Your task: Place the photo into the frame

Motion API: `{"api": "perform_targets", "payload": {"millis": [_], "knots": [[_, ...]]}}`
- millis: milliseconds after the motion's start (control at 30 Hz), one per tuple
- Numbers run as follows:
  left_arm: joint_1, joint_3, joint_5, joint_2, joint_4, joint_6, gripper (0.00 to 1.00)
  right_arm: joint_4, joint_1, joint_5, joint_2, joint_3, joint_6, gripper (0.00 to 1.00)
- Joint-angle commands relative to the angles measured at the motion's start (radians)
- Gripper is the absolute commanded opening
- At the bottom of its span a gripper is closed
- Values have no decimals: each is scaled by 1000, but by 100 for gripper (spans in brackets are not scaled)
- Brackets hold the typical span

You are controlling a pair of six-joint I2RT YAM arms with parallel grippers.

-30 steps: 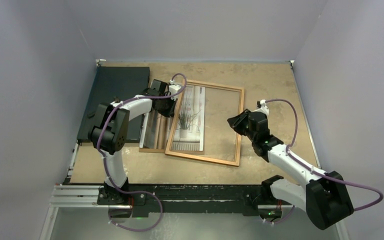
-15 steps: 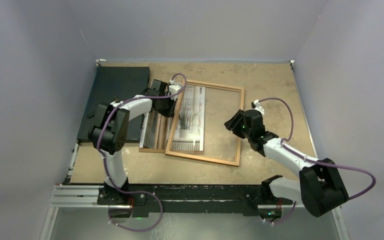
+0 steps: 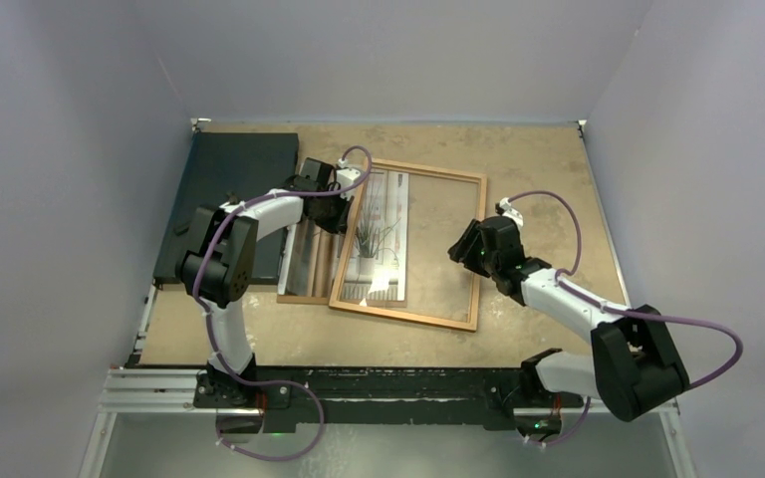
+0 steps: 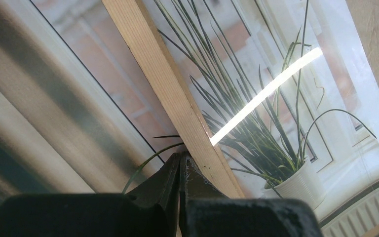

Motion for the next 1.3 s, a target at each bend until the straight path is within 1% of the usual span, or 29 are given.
{"api": "perform_targets", "payload": {"millis": [0,100,133,200,233,400,533,833,1067,1167,1267], "knots": [[-6,-15,22,-15,-20,-3,0,-26,5,44,-2,49,-48,57],[-6,-16,16,-16,-21,-2,0,-46,6,47,-1,58,-67,59],[-6,-16,14,-16,-20,-2,0,-59,5,49,-2,63,-73,60],[-6,-17,14,-15,-20,-1,0,-72,5,50,-9,66,-83,69],[-6,-17,14,-15,-19,-1,0,-73,6,48,-15,66,-85,70],[-5,-17,14,-11,-19,-3,0,-68,6,36,-23,60,-86,74],[-4,-16,14,-13,-20,-2,0,-78,6,39,-16,62,-83,75],[-1,-13,11,-11,-21,-1,0,-162,5,71,-47,79,-89,75],[2,-11,12,-13,-27,0,0,-187,6,34,-56,96,-67,74],[3,-10,14,-13,-28,-1,0,-183,6,80,-66,135,-80,73],[6,-6,15,-13,-30,-2,0,-164,-5,135,-44,219,-118,71]]}}
